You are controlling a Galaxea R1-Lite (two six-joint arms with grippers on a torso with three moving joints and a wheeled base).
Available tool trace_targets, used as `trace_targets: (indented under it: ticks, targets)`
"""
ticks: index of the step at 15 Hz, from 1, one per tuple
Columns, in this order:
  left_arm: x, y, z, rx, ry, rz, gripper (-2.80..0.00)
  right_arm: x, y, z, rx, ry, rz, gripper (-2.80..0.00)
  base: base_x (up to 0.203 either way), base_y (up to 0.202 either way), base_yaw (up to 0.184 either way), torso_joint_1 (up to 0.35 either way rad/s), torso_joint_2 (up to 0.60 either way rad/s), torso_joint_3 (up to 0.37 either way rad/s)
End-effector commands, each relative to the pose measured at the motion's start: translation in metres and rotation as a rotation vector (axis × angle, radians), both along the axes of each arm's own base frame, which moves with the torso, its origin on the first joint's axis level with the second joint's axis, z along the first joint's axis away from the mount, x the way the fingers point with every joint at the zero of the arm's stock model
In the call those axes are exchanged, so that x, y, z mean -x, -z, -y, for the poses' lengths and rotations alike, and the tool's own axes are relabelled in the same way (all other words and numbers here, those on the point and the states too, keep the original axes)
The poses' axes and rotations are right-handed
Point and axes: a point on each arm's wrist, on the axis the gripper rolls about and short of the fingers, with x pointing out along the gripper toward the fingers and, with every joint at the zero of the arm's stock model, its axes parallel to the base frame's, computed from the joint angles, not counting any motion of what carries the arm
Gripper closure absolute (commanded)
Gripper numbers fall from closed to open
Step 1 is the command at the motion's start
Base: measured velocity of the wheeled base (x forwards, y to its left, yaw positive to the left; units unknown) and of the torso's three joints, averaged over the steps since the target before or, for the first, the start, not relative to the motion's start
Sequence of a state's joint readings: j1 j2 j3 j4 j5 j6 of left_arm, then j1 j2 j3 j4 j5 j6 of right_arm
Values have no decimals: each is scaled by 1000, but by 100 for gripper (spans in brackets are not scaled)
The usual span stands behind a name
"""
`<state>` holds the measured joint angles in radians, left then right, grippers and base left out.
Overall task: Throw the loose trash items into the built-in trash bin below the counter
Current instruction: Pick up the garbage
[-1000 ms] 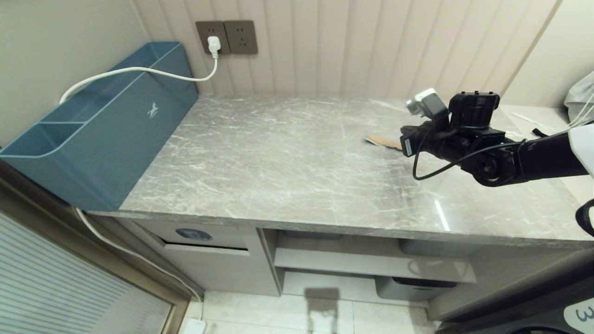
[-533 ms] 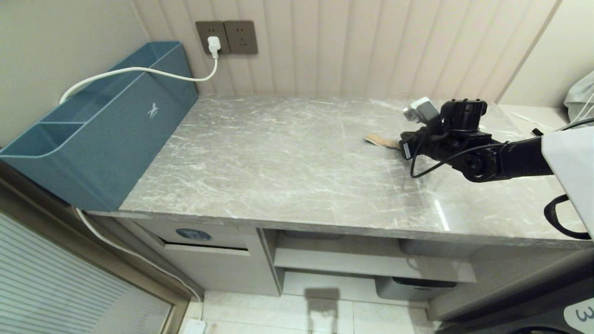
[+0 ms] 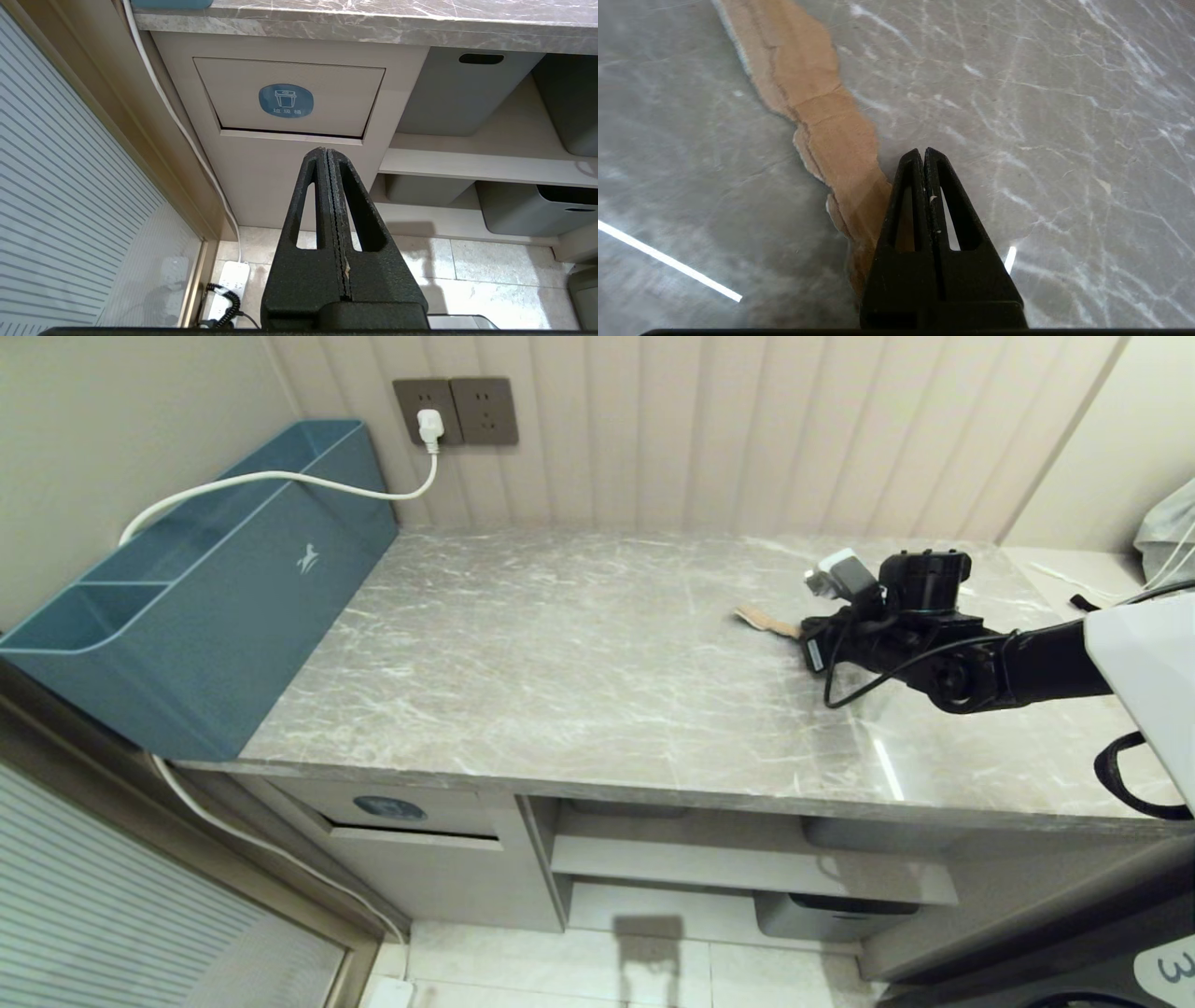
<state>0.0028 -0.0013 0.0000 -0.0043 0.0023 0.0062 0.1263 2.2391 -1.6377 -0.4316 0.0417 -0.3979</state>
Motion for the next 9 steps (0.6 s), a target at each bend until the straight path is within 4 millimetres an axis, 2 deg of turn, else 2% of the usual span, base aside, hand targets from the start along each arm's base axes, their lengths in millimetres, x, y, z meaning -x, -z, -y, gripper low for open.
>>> trace_targets:
  ticks: [1, 5, 9]
  targets:
    - [0, 0, 0, 0, -1, -1, 0, 9, -5, -5, 3, -14, -2, 0, 0, 0, 0, 0, 0, 0]
    - [0, 0, 0, 0, -1, -1, 0, 40, -9, -17, 8, -56, -44, 0, 0, 0, 0, 0, 0, 0]
    - [0, 0, 0, 0, 0, -1, 0, 76, -4, -28, 22, -103, -72, 0, 0, 0, 0, 0, 0, 0]
